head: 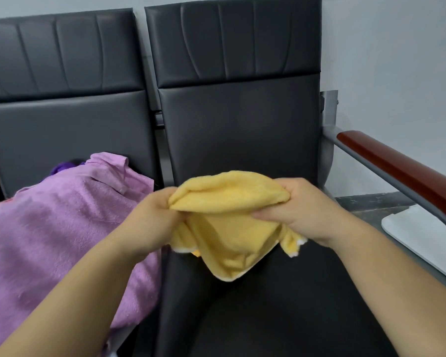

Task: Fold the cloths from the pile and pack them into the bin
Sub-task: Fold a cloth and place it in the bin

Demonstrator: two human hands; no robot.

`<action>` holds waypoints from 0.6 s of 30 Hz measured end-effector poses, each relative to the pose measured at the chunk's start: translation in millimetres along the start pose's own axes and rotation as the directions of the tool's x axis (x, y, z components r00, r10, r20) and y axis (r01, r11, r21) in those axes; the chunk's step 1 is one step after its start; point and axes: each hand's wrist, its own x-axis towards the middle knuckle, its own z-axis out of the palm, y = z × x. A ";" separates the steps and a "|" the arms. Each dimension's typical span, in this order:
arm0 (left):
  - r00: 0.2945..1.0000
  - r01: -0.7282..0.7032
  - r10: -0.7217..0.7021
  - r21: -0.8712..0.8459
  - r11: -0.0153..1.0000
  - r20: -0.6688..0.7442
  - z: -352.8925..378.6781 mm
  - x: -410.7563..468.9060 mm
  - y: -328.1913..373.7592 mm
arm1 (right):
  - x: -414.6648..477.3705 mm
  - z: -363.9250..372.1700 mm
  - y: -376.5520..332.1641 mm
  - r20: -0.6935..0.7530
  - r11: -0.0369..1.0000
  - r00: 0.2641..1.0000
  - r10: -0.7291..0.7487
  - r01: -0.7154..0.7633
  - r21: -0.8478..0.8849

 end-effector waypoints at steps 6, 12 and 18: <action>0.994 -0.020 0.043 -0.226 0.974 0.098 3.6 -6.0 14.4 | 6.2 0.6 10.0 -0.131 0.936 0.974 0.185 -0.215 -0.278; 0.963 -0.013 -0.052 0.242 0.970 0.263 5.1 -5.6 5.5 | -1.3 8.4 -2.4 -0.074 0.890 0.995 -0.071 0.097 0.446; 0.987 -0.077 0.090 -0.104 0.992 0.132 1.9 -6.9 28.0 | 1.0 6.7 8.7 0.217 0.958 0.969 0.121 -0.056 -0.282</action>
